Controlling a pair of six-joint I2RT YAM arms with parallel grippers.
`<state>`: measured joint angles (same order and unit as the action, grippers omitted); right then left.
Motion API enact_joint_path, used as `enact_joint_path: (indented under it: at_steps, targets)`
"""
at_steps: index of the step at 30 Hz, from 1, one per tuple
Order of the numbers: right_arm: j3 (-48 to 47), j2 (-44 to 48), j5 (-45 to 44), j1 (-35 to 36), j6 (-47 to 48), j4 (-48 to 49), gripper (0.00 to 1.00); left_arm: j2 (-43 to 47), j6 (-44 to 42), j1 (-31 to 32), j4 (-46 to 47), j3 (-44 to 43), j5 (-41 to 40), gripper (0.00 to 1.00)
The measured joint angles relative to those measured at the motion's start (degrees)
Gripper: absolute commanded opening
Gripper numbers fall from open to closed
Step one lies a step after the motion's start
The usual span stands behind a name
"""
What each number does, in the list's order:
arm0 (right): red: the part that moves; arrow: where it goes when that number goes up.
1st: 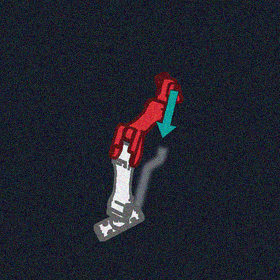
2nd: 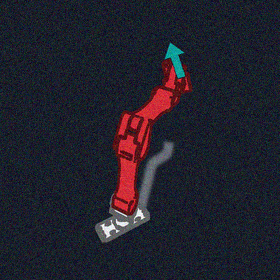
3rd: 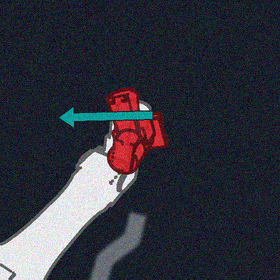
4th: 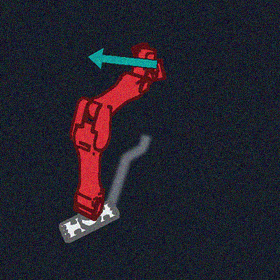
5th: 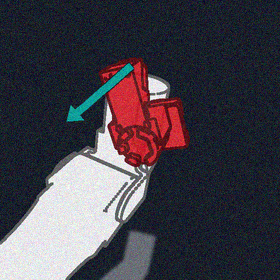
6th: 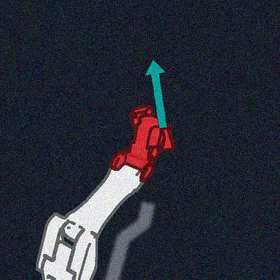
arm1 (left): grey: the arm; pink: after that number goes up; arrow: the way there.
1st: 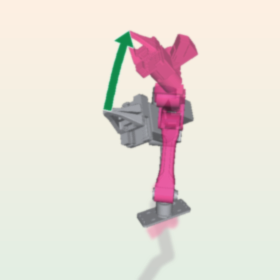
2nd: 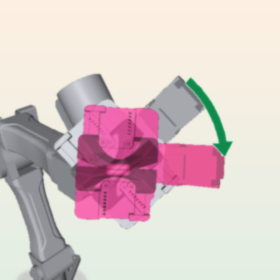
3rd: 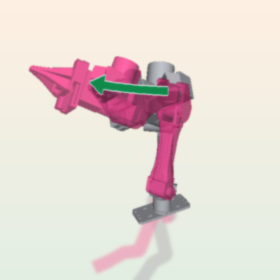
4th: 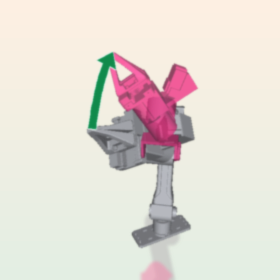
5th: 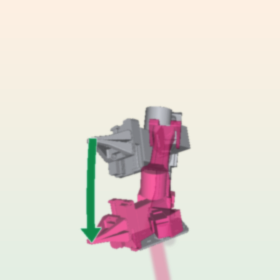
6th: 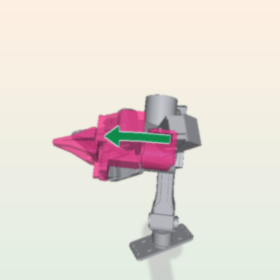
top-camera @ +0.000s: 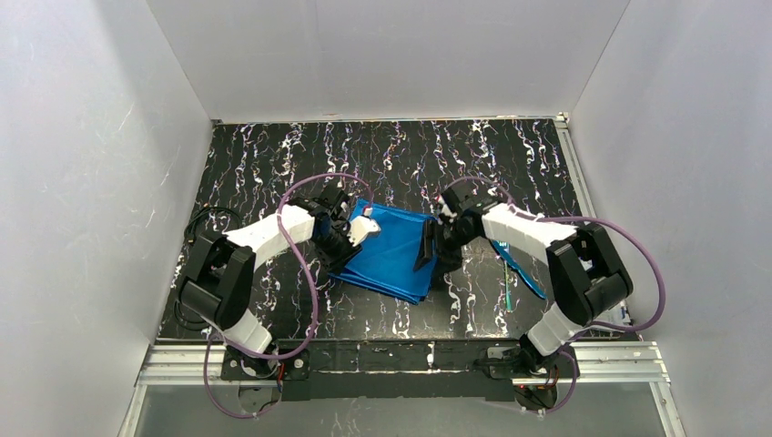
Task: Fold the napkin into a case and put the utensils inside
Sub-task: Smooth out the upper triangle-folded napkin at the center of the board.
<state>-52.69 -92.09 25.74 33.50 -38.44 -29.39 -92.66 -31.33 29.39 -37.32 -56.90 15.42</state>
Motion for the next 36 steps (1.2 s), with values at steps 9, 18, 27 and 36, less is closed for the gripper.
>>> enact_joint_path:
  at_steps: [9,18,27,36]
  targets:
    - [-12.4,0.2,-0.3,-8.2,7.4,-8.0,0.45,4.1,0.7,0.0,-0.7,0.0,0.4,0.39]
    - [-16.9,-9.7,0.3,-8.2,4.7,-2.4,0.34,5.2,2.6,0.0,-5.4,-2.5,1.8,0.44]
    - [-40.9,-23.7,-1.6,-3.5,7.1,-0.3,0.56,4.7,4.8,-3.4,-11.1,-11.3,6.6,0.44]
    - [-59.7,-38.4,-0.9,-2.0,14.9,-4.7,0.58,-3.7,11.0,-10.2,-9.0,-14.8,11.4,0.39]
